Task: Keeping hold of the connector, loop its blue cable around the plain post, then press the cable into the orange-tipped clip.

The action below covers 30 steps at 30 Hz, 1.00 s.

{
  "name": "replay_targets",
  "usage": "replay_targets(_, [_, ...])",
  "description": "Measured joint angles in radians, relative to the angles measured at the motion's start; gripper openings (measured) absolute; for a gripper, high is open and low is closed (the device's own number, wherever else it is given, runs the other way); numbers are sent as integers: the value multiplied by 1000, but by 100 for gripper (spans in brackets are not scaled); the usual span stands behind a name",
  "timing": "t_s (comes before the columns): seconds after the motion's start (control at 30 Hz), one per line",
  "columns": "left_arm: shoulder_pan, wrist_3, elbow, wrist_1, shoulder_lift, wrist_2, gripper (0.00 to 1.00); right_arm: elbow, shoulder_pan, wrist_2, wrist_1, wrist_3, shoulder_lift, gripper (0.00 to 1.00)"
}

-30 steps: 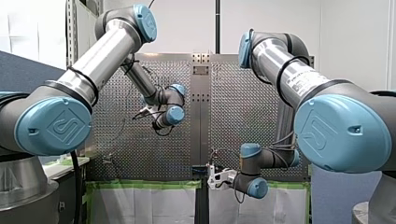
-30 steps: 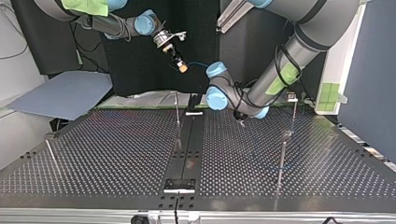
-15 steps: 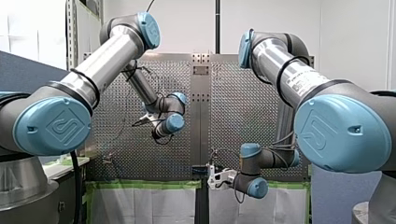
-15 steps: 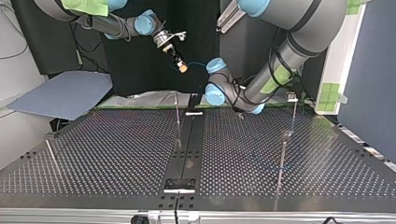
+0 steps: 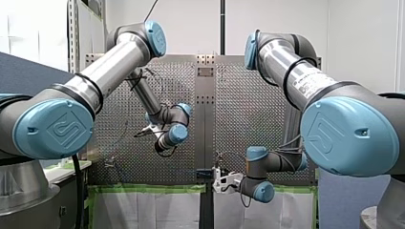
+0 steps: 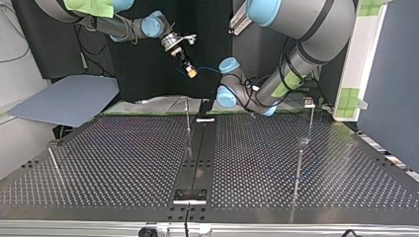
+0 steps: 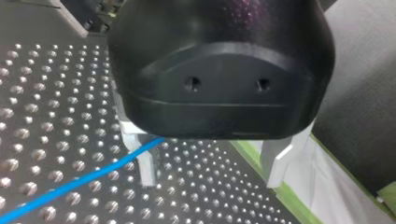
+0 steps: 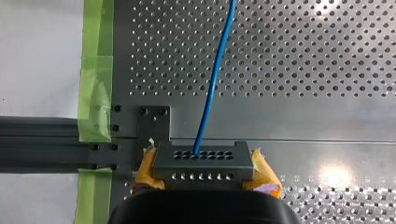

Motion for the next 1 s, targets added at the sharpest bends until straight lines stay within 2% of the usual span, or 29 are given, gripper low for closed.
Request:
replay_targets(0.27, [-2,-25,-2,-28,-61,15,100,-6,-3,6,5,0,0,0])
replay_targets(0.5, [-4,-72,-8,-32,-85,71,100,-15,-3,5,19,-5,0,0])
replay_targets(0.67, [-6,-88,-6,-41,-113,111,100,-15,-3,5,23,-7,0,0])
replay_targets(0.8, [-3,-121,-9,-37,-140,149,100,-15,-2,5,24,-8,0,0])
replay_targets(1.0, [5,-177,-11,-33,-148,206,100,-15,-2,5,25,-8,0,0])
